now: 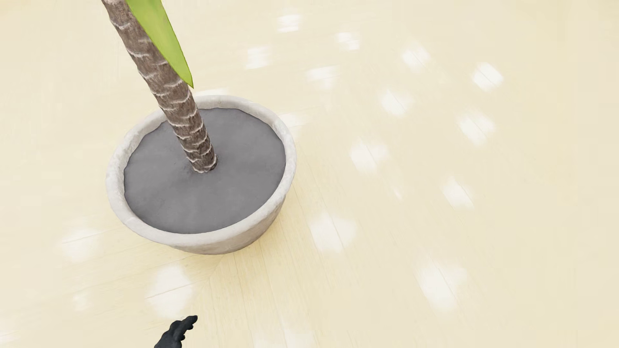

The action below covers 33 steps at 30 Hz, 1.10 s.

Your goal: Walk towards the plant

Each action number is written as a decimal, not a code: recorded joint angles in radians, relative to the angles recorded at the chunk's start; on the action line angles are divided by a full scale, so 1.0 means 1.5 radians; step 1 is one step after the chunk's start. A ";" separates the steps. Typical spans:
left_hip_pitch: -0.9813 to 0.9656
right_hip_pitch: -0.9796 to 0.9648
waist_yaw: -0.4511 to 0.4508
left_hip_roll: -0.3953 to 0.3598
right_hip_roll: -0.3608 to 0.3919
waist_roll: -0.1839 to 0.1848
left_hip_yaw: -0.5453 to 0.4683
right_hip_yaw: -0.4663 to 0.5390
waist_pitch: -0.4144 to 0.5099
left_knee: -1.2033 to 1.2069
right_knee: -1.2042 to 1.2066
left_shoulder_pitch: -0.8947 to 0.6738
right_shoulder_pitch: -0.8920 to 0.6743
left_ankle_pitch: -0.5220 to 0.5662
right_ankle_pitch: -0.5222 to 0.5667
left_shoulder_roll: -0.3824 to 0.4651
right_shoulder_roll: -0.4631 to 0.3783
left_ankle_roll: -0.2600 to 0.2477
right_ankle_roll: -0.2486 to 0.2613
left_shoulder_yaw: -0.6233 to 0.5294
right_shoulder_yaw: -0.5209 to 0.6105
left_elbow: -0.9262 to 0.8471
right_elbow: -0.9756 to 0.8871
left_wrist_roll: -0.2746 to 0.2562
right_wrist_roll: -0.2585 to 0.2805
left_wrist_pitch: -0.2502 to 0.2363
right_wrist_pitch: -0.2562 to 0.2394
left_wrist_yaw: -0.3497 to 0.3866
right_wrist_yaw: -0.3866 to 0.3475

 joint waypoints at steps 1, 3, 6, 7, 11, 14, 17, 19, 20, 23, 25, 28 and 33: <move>-0.020 0.017 0.002 0.035 0.025 0.008 -0.005 0.011 0.003 0.057 -0.026 -0.002 0.007 0.035 0.015 0.020 -0.005 0.004 -0.002 -0.035 0.012 0.027 0.014 0.010 -0.015 0.005 -0.013 -0.035 -0.005; -0.053 0.037 0.005 0.087 0.060 0.024 -0.022 0.036 0.006 0.150 -0.051 -0.020 0.027 0.084 0.032 0.069 -0.003 0.012 -0.004 -0.135 -0.004 0.084 0.013 0.052 -0.009 0.005 -0.055 -0.151 -0.062; -0.083 0.049 0.004 0.062 0.077 0.038 -0.091 0.068 0.009 0.154 -0.061 -0.022 0.060 -0.001 0.043 0.044 0.010 0.023 0.001 -0.131 -0.068 0.109 -0.005 0.062 0.047 0.003 -0.069 -0.143 -0.092; -0.075 0.055 0.001 0.042 0.077 0.042 -0.101 0.075 0.007 0.097 -0.074 -0.018 0.069 -0.023 0.051 0.014 0.013 0.017 0.005 -0.098 -0.084 0.100 -0.013 0.036 0.056 -0.004 -0.062 -0.096 -0.077; 0.016 0.060 -0.002 -0.035 0.055 0.051 -0.071 0.092 -0.005 -0.149 -0.100 -0.049 0.098 -0.027 0.071 -0.049 0.011 0.051 0.024 -0.141 -0.115 0.080 -0.037 0.041 0.042 -0.031 -0.040 -0.052 -0.012; 0.057 0.051 -0.008 -0.089 0.016 0.042 -0.055 0.095 -0.009 -0.243 -0.081 -0.102 0.097 0.009 0.069 -0.061 0.041 0.060 0.037 -0.228 -0.207 0.102 -0.031 0.078 0.057 -0.023 -0.010 -0.110 -0.040; 0.045 0.051 -0.018 -0.117 -0.015 0.032 -0.073 0.082 -0.009 -0.229 -0.069 -0.144 0.080 0.001 0.060 -0.040 0.077 0.073 0.048 -0.291 -0.263 0.117 -0.032 0.080 0.066 -0.024 -0.013 -0.133 -0.049; 0.050 0.051 -0.017 -0.129 -0.029 0.028 -0.070 0.085 -0.008 -0.225 -0.063 -0.148 0.070 -0.006 0.060 -0.025 0.076 0.080 0.055 -0.298 -0.231 0.136 -0.027 0.060 0.023 -0.008 -0.029 -0.129 -0.026; 0.055 0.051 -0.015 -0.133 -0.032 0.027 -0.064 0.090 -0.008 -0.226 -0.063 -0.141 0.061 -0.009 0.062 -0.018 0.073 0.084 0.059 -0.289 -0.212 0.141 -0.024 0.047 0.004 0.004 -0.036 -0.125 -0.006; 0.062 0.050 -0.006 -0.140 -0.037 0.024 -0.048 0.106 -0.010 -0.226 -0.062 -0.104 0.038 -0.015 0.064 0.001 0.060 0.092 0.068 -0.258 -0.174 0.154 -0.037 0.005 -0.039 0.024 -0.051 -0.097 0.028; 0.064 0.051 -0.002 -0.143 -0.041 0.022 -0.042 0.111 -0.010 -0.224 -0.062 -0.079 0.025 -0.020 0.065 0.012 0.064 0.095 0.072 -0.254 -0.179 0.176 -0.050 -0.014 -0.032 0.039 -0.050 -0.098 0.010; 0.062 0.055 0.003 -0.149 -0.046 0.019 -0.045 0.107 -0.012 -0.223 -0.067 -0.064 0.031 -0.025 0.066 0.026 0.056 0.101 0.079 -0.279 -0.193 0.226 -0.059 -0.021 -0.013 0.059 -0.062 -0.131 -0.004; 0.053 0.052 0.006 -0.161 -0.060 0.014 -0.065 0.099 -0.012 -0.205 -0.047 -0.036 0.024 -0.058 0.030 0.023 0.043 0.099 0.065 -0.287 -0.207 0.228 -0.050 -0.045 -0.017 0.058 -0.058 -0.136 0.012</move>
